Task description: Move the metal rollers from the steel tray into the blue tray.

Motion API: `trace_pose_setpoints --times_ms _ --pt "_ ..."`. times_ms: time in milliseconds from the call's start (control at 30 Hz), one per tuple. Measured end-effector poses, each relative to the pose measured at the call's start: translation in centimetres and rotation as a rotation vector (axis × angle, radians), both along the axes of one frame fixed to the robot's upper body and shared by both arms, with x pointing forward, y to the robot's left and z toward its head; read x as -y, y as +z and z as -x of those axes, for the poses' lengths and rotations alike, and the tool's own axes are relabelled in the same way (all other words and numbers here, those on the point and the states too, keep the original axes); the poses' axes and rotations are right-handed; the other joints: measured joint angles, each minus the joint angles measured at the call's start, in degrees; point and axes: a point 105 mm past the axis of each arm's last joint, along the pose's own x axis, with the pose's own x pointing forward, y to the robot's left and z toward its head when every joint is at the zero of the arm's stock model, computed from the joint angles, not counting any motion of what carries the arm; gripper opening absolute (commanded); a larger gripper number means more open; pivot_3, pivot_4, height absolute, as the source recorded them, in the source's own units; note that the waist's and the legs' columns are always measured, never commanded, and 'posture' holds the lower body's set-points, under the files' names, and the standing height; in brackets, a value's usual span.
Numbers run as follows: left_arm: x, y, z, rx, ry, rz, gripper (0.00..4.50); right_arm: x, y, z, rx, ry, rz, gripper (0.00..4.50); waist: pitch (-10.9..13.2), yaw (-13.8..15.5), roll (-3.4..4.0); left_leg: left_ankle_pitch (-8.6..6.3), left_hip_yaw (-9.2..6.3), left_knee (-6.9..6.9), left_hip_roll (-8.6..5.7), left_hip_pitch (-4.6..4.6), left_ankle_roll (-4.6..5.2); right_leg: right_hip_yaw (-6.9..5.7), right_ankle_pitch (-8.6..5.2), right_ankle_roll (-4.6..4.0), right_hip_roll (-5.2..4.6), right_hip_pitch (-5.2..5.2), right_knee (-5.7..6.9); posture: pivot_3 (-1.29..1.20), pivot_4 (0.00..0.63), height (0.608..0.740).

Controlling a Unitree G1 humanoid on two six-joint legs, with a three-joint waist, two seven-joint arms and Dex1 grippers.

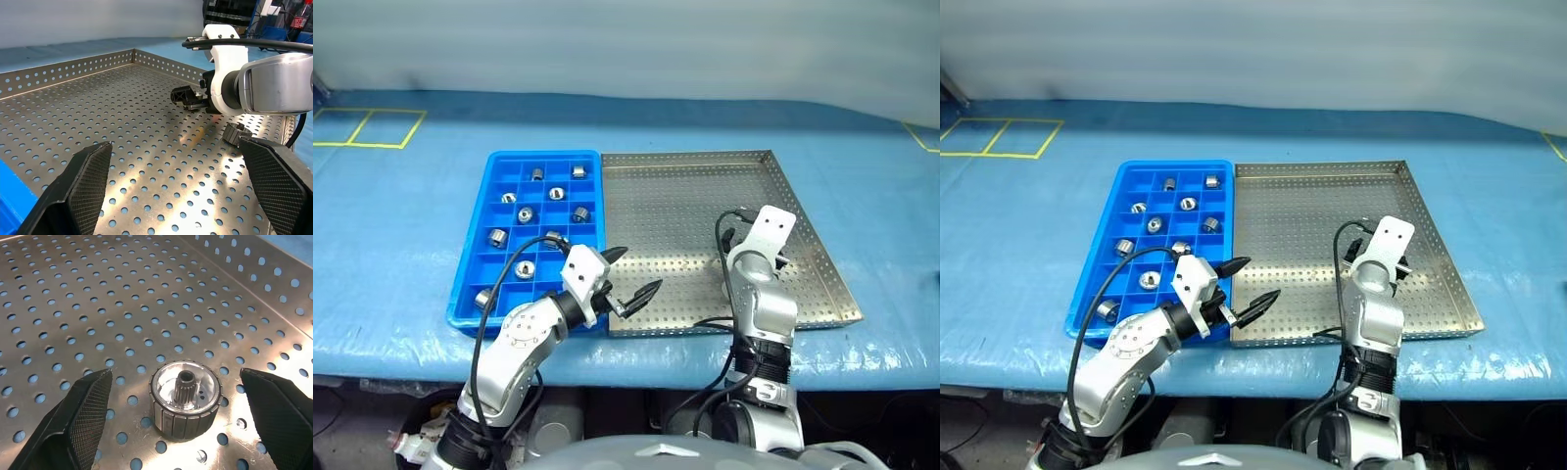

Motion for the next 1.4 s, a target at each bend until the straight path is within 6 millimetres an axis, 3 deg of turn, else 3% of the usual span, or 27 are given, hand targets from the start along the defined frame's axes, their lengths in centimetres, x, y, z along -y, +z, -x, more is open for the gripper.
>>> trace_pose_setpoints --times_ms 300,400,600,633,833,933,1233,1400 --pt "0.0 0.0 0.0 -0.001 0.005 0.004 4.5 0.2 -0.5 -1.1 -0.023 -0.079 -0.011 4.41 0.0 0.19 0.0 0.0 -0.01 -0.01 -0.01 0.0 0.0 0.0 0.0 0.0 0.0 0.01 0.0 0.22 0.15 0.74" --pt "0.0 -0.1 0.0 -0.008 0.02 0.01 4.5 0.2 -0.6 -1.1 -0.024 -0.107 -0.024 3.84 0.0 0.32 0.0 0.0 -0.02 -0.01 -0.01 0.0 0.01 0.0 0.01 0.0 0.0 0.02 0.0 0.23 0.15 0.74" --pt "-0.1 -0.3 0.0 -0.017 0.037 0.012 4.5 0.8 -0.6 -0.8 -0.039 -0.174 -0.038 1.87 0.0 0.78 0.0 0.0 -0.04 -0.01 -0.03 -0.02 0.01 0.0 0.01 0.01 -0.03 0.03 -0.03 0.25 0.15 0.74" --pt "-0.1 -0.3 0.0 -0.017 0.039 0.013 4.5 0.7 -0.6 -0.7 -0.047 -0.184 -0.044 1.71 0.0 0.78 0.0 0.0 -0.05 -0.01 -0.03 -0.02 0.02 0.0 0.01 0.01 -0.03 0.02 -0.02 0.25 0.15 0.74" --pt "-0.3 -0.6 0.0 -0.029 0.059 0.013 4.5 0.4 0.1 0.4 -0.106 -0.188 -0.047 1.72 0.03 0.88 0.06 0.0 -0.06 -0.05 -0.01 -0.03 0.02 0.0 0.0 0.0 -0.02 -0.02 -0.02 0.27 0.15 0.74" --pt "-0.5 -0.7 0.0 -0.035 0.08 0.018 4.5 -1.1 2.1 0.0 -0.067 -0.082 -0.021 1.72 0.08 0.57 0.14 0.0 -0.03 -0.09 0.01 -0.03 0.02 0.02 0.0 0.0 -0.01 -0.06 -0.02 0.28 0.15 0.74" --pt "-2.4 0.0 -0.7 0.004 0.185 0.023 4.5 -8.9 8.2 -1.9 0.095 0.4 0.07 1.72 0.09 1.6 0.15 0.0 -0.07 -0.2 -0.01 -0.06 0.02 -0.03 -0.02 -0.01 -0.02 -0.08 -0.1 0.33 0.15 0.74" --pt "-3.8 -0.3 -0.9 -0.007 0.257 0.021 4.5 -13.1 9.0 -1.5 0.123 0.614 0.083 1.72 0.1 2.66 0.14 0.0 -0.11 -0.24 0.0 -0.07 0.01 -0.07 -0.03 -0.03 -0.02 -0.09 -0.1 0.37 0.15 0.74"
